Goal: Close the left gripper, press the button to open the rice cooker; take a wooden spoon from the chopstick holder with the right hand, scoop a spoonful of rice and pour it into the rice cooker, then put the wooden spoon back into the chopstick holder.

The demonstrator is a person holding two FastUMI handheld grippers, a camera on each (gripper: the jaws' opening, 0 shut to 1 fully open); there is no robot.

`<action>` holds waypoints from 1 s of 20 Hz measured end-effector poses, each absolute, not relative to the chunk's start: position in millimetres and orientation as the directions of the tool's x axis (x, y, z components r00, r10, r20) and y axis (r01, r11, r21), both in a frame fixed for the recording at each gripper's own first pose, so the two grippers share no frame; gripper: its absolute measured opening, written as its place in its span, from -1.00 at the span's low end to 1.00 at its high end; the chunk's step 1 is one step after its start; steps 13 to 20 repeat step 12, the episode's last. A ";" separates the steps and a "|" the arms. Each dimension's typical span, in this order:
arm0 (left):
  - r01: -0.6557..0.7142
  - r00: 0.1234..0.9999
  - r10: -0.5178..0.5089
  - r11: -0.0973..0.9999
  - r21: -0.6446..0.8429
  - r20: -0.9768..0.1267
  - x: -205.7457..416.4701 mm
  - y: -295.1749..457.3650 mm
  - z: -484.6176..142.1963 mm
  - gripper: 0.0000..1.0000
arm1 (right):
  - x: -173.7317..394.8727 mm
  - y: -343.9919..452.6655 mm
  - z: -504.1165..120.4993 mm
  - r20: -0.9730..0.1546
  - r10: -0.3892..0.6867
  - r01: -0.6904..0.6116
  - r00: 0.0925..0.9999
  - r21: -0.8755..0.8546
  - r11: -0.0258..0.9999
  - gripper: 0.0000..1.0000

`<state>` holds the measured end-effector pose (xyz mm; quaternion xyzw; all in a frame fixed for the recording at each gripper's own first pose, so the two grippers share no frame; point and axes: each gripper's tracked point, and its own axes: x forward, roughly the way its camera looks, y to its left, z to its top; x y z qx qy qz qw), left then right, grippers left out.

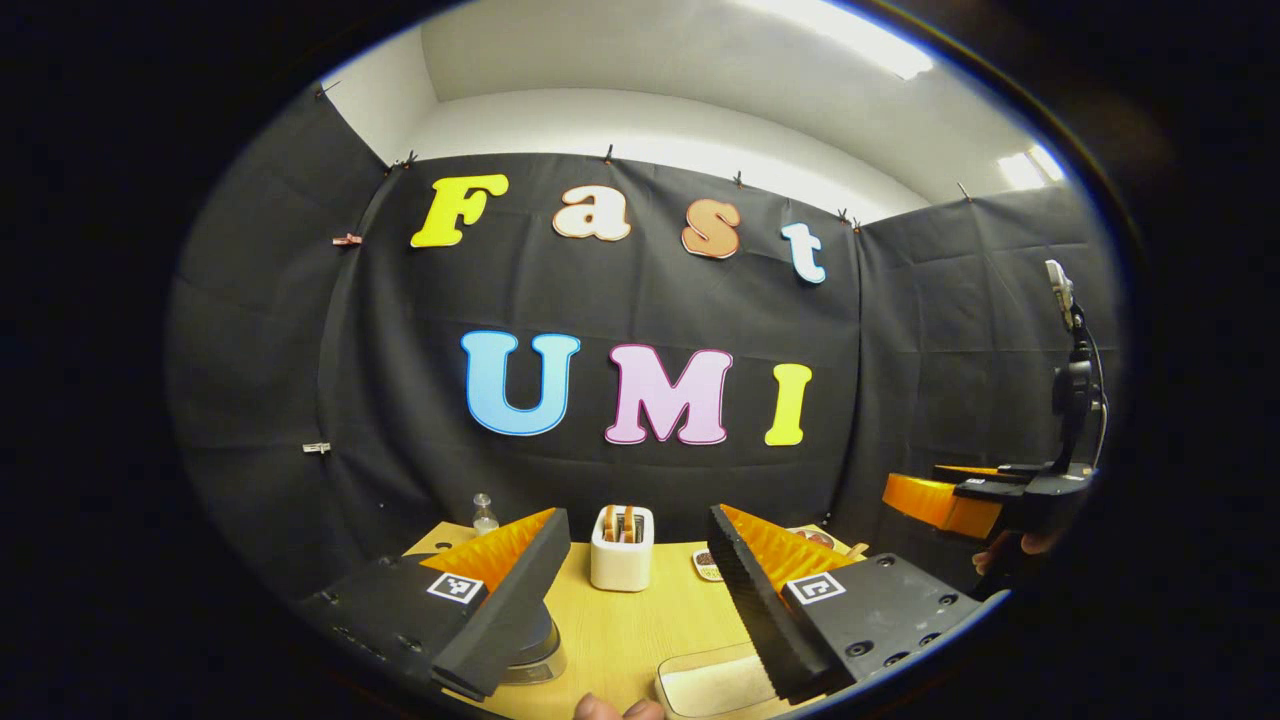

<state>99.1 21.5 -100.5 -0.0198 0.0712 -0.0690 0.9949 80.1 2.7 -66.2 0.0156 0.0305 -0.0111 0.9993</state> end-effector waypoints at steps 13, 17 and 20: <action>-0.017 0.986 0.006 0.998 -0.063 -0.169 91.2 15.1 -99.6 0.89 | 74.3 -3.5 -56.8 -0.036 0.051 -0.049 0.998 0.066 0.997 0.95; -0.017 0.986 0.006 0.998 -0.063 -0.169 91.2 15.1 -99.6 0.89 | 74.3 -3.5 -56.8 -0.036 0.051 -0.049 0.998 0.066 0.997 0.95; -0.017 0.986 0.006 0.998 -0.063 -0.169 91.2 15.1 -99.6 0.89 | 74.3 -3.5 -56.8 -0.036 0.051 -0.049 0.998 0.066 0.997 0.95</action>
